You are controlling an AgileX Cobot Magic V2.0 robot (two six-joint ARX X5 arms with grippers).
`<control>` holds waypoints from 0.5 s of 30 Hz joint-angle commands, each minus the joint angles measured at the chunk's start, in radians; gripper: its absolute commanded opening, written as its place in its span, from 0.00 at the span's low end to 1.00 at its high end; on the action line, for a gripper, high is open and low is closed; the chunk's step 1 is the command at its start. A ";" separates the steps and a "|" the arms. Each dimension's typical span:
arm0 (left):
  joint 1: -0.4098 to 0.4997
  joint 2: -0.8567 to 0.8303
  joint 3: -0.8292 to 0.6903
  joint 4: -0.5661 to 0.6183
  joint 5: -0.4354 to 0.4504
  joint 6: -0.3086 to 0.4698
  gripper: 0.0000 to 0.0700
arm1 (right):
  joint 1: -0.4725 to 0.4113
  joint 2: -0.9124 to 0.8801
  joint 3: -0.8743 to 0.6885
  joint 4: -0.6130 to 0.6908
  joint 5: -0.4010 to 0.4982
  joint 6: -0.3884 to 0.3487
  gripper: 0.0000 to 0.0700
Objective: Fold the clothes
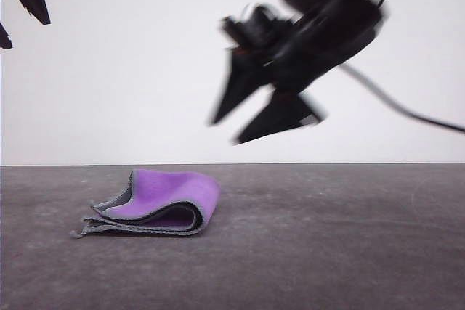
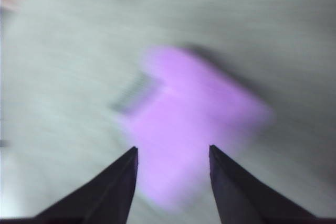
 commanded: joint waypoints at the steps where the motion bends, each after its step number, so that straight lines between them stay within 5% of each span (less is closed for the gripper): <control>1: -0.001 0.006 0.013 0.011 -0.002 0.000 0.56 | -0.011 -0.056 0.018 -0.106 0.105 -0.182 0.39; 6: 0.001 0.006 0.013 0.015 -0.002 0.000 0.56 | -0.116 -0.240 0.011 -0.232 0.268 -0.243 0.39; 15: 0.012 0.006 0.013 0.016 -0.002 0.000 0.56 | -0.392 -0.444 0.006 -0.391 0.274 -0.327 0.39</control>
